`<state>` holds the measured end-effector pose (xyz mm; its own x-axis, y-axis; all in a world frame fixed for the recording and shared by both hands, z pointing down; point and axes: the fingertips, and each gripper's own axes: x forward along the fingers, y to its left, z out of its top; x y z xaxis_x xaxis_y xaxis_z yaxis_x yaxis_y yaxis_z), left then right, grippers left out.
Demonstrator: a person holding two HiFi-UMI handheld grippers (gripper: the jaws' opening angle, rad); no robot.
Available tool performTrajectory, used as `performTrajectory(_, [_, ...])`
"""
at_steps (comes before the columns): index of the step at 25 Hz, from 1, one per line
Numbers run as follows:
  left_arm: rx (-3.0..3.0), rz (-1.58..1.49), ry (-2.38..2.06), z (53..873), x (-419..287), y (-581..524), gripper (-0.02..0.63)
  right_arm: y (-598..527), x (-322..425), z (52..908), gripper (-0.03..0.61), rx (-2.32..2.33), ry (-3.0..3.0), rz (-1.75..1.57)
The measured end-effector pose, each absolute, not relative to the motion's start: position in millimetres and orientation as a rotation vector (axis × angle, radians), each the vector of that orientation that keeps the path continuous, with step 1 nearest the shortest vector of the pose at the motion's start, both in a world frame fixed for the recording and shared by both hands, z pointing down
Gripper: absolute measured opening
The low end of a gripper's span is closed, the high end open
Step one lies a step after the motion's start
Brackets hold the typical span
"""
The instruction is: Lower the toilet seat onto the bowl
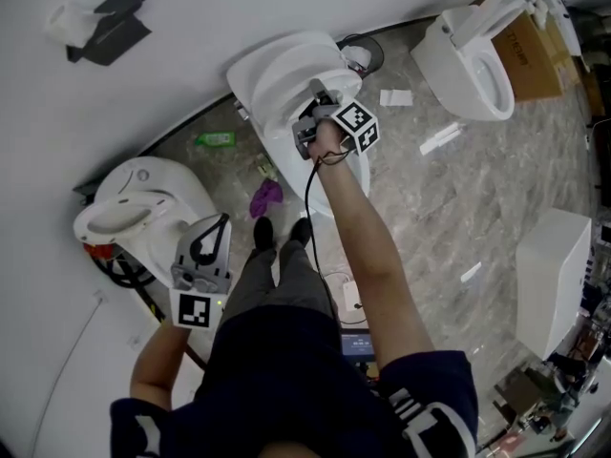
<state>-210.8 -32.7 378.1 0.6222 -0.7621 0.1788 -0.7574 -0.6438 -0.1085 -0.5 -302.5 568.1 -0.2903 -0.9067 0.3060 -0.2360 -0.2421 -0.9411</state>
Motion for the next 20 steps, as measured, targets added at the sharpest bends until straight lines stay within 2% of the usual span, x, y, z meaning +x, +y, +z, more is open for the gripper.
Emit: performTrajectory(20, [-2.915, -0.448, 1.081, 419, -147, -19, 0.025, -231, 31, 567, 0.066, -1.344, 1.484, -1.537])
